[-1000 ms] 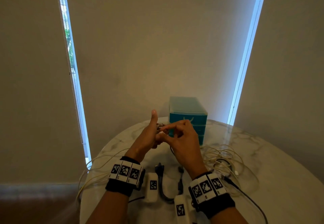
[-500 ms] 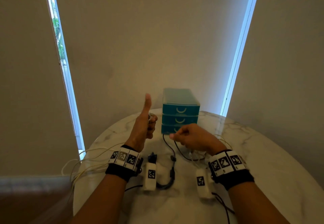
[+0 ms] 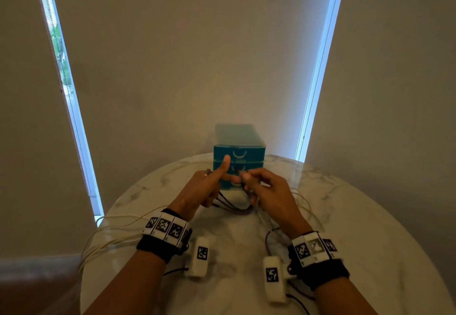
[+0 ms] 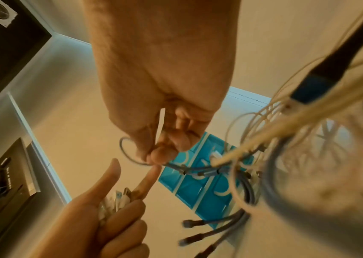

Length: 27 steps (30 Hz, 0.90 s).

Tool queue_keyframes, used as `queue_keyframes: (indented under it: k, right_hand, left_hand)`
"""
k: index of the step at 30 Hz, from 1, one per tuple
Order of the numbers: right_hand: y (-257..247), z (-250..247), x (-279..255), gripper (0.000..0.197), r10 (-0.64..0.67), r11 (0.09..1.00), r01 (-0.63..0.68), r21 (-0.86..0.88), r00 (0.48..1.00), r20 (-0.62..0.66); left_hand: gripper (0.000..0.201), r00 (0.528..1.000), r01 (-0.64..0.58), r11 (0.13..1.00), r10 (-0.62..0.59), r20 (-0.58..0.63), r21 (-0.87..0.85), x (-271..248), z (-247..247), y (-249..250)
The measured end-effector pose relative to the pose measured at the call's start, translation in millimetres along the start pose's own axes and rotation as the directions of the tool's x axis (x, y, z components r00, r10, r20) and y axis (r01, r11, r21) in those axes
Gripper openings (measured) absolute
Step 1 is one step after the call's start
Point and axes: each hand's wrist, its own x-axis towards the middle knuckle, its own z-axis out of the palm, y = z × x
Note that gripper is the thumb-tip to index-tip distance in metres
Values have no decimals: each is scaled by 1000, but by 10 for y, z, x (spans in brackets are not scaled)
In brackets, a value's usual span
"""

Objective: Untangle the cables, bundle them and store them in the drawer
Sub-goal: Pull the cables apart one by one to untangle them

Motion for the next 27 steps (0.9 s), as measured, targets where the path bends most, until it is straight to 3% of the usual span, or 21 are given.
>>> queue_keyframes:
  k: [2, 5, 8, 11, 14, 16, 20, 23, 25, 26, 27]
  right_hand:
    - [11, 53, -43, 17, 54, 994, -35, -100, 981, 187]
    - [101, 65, -53, 17, 84, 952, 2, -305, 960, 269]
    - [208, -27, -49, 19, 207, 921, -98, -377, 943, 261]
    - [334, -195, -24, 28, 322, 878, -228, -421, 932, 166]
    - [400, -327, -43, 30, 368, 829, -274, -488, 924, 105]
    - [430, -364, -52, 20, 337, 824, -259, -503, 939, 69]
    - [383, -401, -10, 8, 186, 918, -237, -318, 966, -181]
    - [187, -460, 31, 11, 90, 995, -65, 79, 921, -380]
    - [52, -480, 26, 15, 56, 973, 39, 228, 915, -399]
    - [2, -469, 13, 17, 49, 963, 55, 264, 927, -373]
    - [-34, -440, -5, 18, 49, 955, 52, 291, 942, -332]
  left_hand:
    - [55, 997, -77, 997, 77, -5, -4, -2, 25, 0]
    - [37, 972, -199, 980, 199, -128, 13, 35, -7, -17]
    - [31, 948, -255, 958, 221, -231, -130, 107, -116, -58]
    - [28, 906, -248, 945, 148, -396, -213, 194, -218, -80]
    - [28, 869, -219, 948, 83, -487, -230, 232, -251, -109]
    - [25, 870, -191, 955, 58, -489, -226, 251, -258, -145]
    - [22, 845, -142, 976, 32, -533, -167, 315, -292, -219]
    - [24, 764, -240, 961, 101, -638, -135, 301, -297, -178]
    - [25, 718, -334, 940, 203, -666, -74, 213, -253, -74]
    - [23, 727, -361, 932, 261, -635, -31, 169, -214, -18]
    - [23, 766, -359, 933, 300, -569, 8, 116, -170, 33]
